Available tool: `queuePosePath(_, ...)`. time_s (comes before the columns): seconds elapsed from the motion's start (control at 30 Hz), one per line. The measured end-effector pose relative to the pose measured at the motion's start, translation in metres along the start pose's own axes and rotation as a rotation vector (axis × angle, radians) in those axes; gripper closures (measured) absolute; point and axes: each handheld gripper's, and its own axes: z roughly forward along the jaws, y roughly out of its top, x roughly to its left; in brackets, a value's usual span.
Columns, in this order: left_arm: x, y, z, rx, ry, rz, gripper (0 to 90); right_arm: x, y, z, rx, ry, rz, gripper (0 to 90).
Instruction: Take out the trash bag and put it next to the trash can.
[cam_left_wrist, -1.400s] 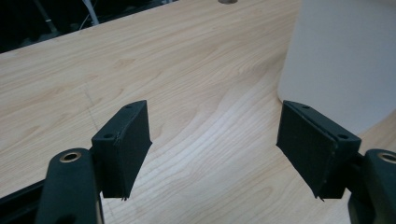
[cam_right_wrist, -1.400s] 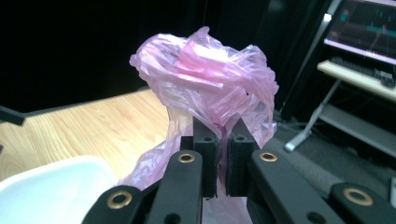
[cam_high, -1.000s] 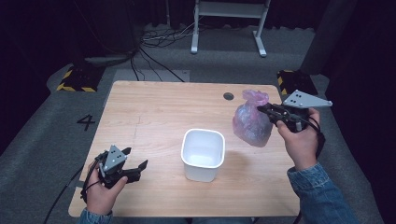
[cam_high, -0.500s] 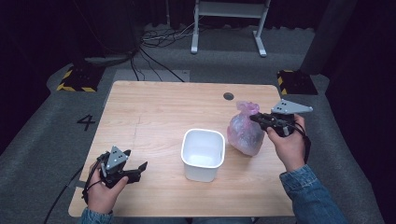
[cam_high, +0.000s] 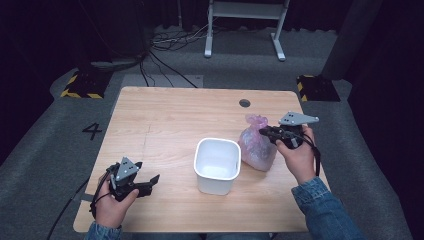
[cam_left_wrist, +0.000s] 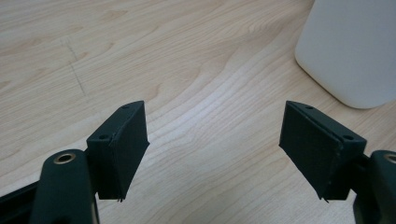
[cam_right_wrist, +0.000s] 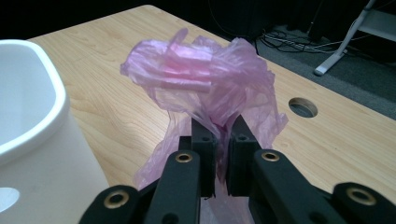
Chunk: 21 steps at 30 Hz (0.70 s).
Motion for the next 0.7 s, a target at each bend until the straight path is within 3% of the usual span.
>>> queuePosePath(0.17, -0.001, 0.000, 0.001, 0.007, -0.009, 0.005, 23.7, 0.001, -0.001, -0.002, -0.013, -0.012, 0.004, 77.7)
queuePosePath(0.23, -0.001, 0.000, 0.002, 0.007, -0.012, 0.000, 23.7, 0.001, 0.000, -0.005, -0.028, -0.023, 0.010, 67.4)
queuePosePath(0.27, -0.001, 0.000, 0.002, 0.008, -0.012, 0.002, 23.8, 0.001, 0.001, -0.007, -0.043, -0.029, 0.020, 55.3)
queuePosePath(0.37, -0.002, 0.001, 0.002, 0.014, -0.015, 0.009, 23.8, 0.001, 0.001, -0.010, -0.076, -0.042, 0.027, 42.6)
queuePosePath(0.57, -0.002, 0.001, 0.002, 0.011, -0.017, 0.007, 23.8, 0.004, 0.001, -0.025, -0.118, -0.039, 0.031, 36.6)
queuePosePath(0.7, -0.001, 0.001, 0.001, 0.009, -0.017, 0.005, 23.8, 0.004, -0.002, -0.033, -0.111, -0.040, 0.035, 36.3)
